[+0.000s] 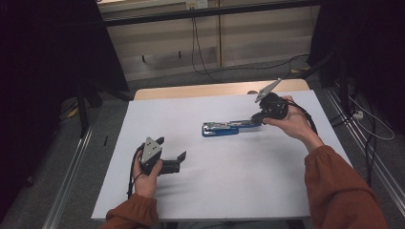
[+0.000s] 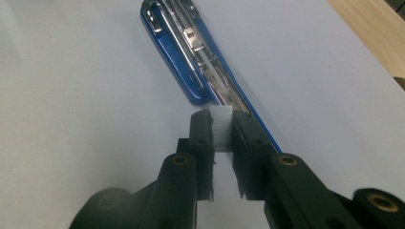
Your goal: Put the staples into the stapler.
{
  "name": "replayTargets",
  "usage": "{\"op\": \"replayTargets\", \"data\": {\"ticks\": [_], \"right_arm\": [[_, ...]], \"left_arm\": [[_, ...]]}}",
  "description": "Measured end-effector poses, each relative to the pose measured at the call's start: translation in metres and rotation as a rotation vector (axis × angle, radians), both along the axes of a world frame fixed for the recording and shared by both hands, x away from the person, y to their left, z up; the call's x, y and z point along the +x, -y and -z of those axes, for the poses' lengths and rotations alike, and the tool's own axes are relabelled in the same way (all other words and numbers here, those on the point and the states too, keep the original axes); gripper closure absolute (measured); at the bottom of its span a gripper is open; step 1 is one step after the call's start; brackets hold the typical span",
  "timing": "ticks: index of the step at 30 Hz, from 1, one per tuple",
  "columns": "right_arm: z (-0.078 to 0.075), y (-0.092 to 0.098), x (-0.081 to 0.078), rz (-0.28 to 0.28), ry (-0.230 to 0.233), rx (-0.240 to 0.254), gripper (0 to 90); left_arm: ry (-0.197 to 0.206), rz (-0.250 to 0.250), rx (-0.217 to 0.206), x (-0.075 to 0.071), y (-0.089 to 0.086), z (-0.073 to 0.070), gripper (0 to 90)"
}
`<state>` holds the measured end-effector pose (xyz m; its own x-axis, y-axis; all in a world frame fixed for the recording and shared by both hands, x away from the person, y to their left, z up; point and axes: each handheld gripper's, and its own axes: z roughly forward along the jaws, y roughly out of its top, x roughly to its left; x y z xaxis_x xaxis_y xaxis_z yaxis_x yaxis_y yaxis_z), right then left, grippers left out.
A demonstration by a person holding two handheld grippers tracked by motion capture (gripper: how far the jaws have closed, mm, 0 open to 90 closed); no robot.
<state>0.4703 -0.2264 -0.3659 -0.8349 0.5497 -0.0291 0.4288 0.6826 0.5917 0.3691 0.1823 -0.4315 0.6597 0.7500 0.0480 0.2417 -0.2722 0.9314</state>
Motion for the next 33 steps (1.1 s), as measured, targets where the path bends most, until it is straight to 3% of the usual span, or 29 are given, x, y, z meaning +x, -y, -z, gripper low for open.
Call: {"op": "replayTargets", "data": {"ticks": [10,13,33], "right_arm": [[-0.006,-0.010,0.003,-0.025,0.023,0.012,79.5],[-0.008,-0.009,0.004,-0.024,0.034,0.035,79.4],[-0.010,-0.033,0.011,-0.075,0.052,0.029,79.4]], "left_arm": [[0.005,0.002,-0.011,0.000,0.000,0.000,2.6],[0.004,0.002,-0.012,0.000,0.000,0.000,2.6],[0.003,0.008,-0.014,-0.001,-0.001,-0.002,2.6]]}}
